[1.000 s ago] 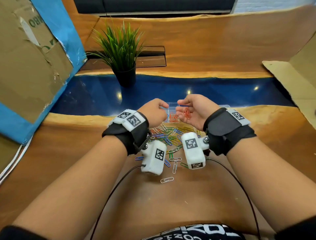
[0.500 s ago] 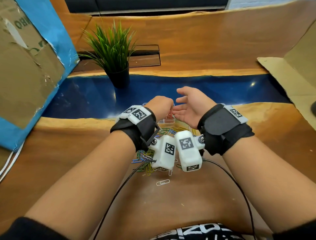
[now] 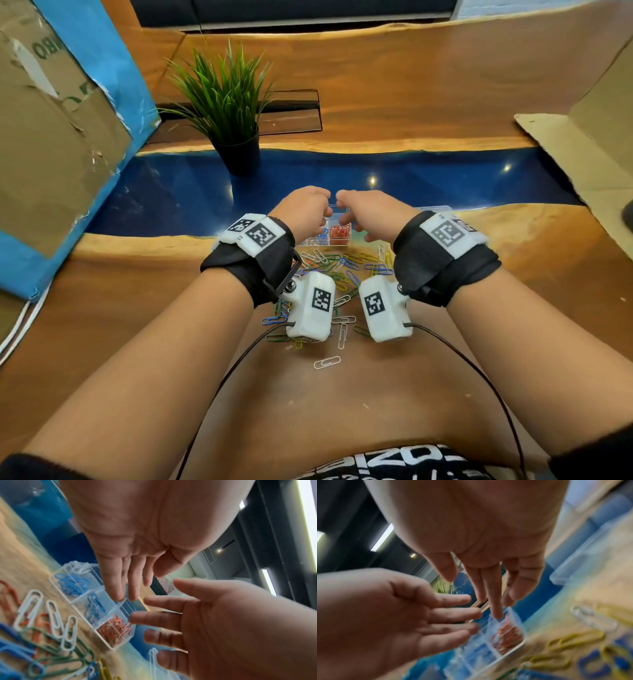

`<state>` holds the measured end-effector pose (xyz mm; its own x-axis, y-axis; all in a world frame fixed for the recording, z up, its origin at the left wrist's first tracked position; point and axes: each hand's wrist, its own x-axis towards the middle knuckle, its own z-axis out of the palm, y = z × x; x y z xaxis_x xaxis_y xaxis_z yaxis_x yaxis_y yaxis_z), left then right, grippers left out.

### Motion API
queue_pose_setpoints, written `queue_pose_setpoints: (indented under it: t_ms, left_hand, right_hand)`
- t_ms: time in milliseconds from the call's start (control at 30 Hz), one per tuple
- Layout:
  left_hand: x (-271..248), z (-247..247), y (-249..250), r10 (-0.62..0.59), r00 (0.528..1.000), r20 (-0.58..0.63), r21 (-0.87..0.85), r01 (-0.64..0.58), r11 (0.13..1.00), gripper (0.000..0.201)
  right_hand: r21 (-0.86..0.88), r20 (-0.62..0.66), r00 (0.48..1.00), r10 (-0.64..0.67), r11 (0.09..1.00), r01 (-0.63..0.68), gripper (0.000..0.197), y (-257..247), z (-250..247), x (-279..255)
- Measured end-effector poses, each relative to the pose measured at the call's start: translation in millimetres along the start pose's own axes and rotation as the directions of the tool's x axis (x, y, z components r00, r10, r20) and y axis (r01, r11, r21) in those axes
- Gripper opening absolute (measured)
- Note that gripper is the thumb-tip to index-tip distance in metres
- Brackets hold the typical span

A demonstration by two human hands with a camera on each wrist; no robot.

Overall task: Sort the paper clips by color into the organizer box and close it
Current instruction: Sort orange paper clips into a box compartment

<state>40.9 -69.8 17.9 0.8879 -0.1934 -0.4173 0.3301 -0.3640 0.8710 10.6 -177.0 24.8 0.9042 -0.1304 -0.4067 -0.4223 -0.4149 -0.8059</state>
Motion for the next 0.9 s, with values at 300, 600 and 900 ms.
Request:
queue_pose_setpoints:
  t_ms: [300,600,900]
  left_hand:
    - [-11,-26,-19,0.101,0.994,0.034,0.21,-0.106,0.972,0.03]
    - [-19,-49,-46,0.191,0.977,0.097,0.819,-0.188,0.543,0.016]
    - [-24,-39,-44,0.212,0.966,0.15,0.847,-0.236,0.476,0.014]
  right_hand:
    - [-0.385,0.057,0.993,-0.105,0.915,0.119,0.051,1,3,-4]
    - [-0.529,-0.006,0.99,-0.141,0.841,0.117,0.019,27,-1,-8]
    - [-0.754,-0.026,0.992,-0.125,0.654,0.063,0.015,28,6,6]
